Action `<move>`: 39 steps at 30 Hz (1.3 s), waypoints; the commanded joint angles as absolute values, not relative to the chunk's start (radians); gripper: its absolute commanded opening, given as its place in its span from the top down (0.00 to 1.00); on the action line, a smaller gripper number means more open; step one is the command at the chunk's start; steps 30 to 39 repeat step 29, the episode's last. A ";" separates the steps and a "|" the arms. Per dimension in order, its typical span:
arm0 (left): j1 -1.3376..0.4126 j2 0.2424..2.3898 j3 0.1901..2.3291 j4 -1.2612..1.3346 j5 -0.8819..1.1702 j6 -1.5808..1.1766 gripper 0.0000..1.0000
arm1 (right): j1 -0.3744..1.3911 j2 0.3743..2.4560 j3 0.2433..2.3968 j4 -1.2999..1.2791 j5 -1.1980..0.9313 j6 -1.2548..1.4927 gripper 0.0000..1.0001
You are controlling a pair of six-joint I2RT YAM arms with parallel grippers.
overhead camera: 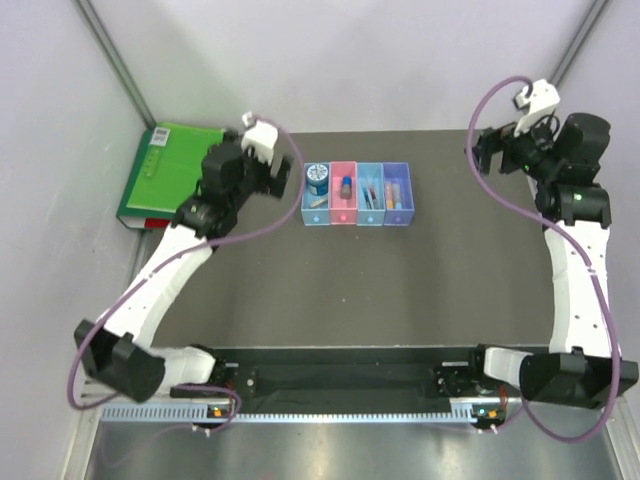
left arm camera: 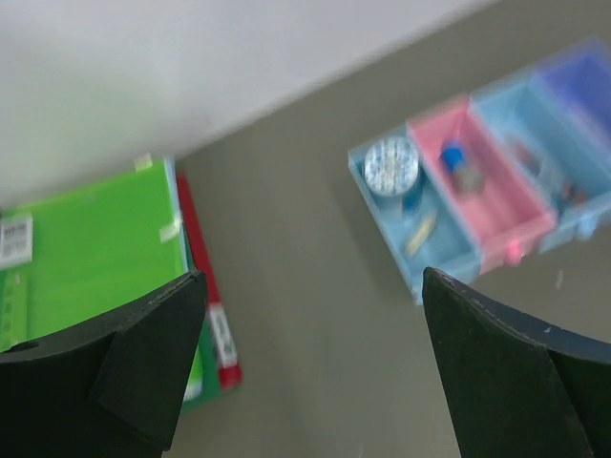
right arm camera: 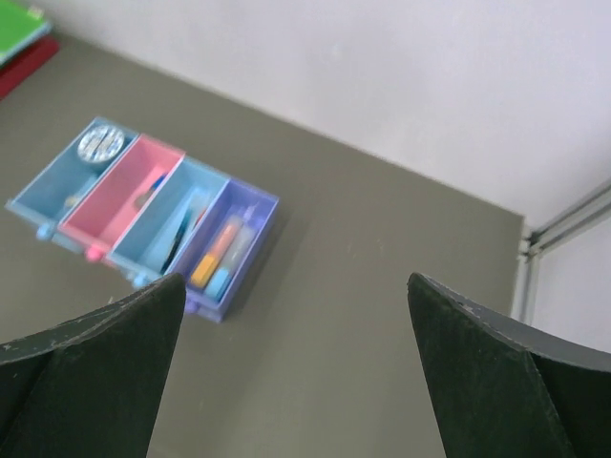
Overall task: Sort the stationery into containers
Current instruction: Reset both arms
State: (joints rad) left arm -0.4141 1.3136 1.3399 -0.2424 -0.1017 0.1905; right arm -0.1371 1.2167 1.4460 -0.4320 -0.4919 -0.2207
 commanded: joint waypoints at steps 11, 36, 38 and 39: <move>-0.394 1.054 1.026 -0.453 -0.115 0.193 0.01 | 0.150 1.055 1.267 -0.658 -0.315 -0.307 0.00; -0.394 0.985 0.977 -0.445 -0.107 0.192 0.01 | 0.173 1.040 1.269 -0.641 -0.268 -0.327 0.00; -0.394 0.985 0.977 -0.445 -0.107 0.192 0.01 | 0.173 1.040 1.269 -0.641 -0.268 -0.327 0.00; -0.394 0.985 0.977 -0.445 -0.107 0.192 0.01 | 0.173 1.040 1.269 -0.641 -0.268 -0.327 0.00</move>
